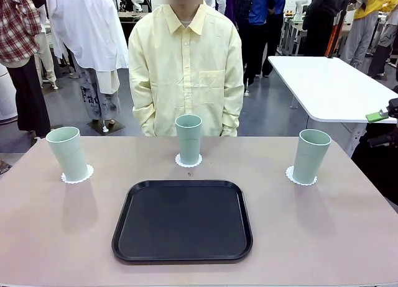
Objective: Place coasters on the table and set cups on them.
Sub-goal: Take one Reusable plastic cup from the Flat Tray and place it on a coaster set by the human.
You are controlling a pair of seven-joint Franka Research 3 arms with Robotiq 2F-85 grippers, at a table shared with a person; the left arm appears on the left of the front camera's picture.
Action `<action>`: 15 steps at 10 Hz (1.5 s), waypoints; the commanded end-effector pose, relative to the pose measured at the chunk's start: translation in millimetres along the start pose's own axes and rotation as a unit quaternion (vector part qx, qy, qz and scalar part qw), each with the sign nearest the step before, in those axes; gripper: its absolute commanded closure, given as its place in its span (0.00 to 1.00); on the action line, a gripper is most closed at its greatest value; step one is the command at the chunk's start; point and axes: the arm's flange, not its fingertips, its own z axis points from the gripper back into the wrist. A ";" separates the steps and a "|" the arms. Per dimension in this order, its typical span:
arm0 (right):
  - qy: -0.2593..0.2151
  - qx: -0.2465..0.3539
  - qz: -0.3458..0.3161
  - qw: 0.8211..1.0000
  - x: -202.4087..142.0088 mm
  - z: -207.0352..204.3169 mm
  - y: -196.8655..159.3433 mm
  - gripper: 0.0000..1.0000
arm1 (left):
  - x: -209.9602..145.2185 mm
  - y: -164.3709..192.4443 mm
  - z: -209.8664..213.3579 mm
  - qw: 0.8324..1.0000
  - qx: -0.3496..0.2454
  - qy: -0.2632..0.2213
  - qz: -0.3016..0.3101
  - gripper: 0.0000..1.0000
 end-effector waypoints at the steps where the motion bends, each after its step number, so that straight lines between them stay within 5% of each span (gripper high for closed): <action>1: -0.026 0.042 -0.002 0.999 -14.5 -0.6 -18.6 0.00 | 0.4 -2.5 0.6 1.000 -0.002 -0.001 -0.003 0.00; 5: -0.050 0.084 -0.007 0.995 -27.5 -4.5 -42.9 0.00 | 0.4 -2.5 0.6 1.000 -0.002 -0.001 -0.003 0.00; 6: -0.091 0.078 -0.007 0.993 -21.9 -6.1 -37.8 0.00 | 0.4 -2.5 0.6 1.000 -0.002 -0.001 -0.003 0.00; 7: -0.040 0.065 -0.014 0.997 -30.6 0.7 -39.1 0.00 | 0.4 -2.5 0.6 1.000 -0.002 -0.001 -0.003 0.00; 15: -0.040 0.065 -0.014 0.997 -30.6 0.7 -39.1 0.00 | 0.4 -2.5 0.6 1.000 -0.002 -0.001 -0.003 0.00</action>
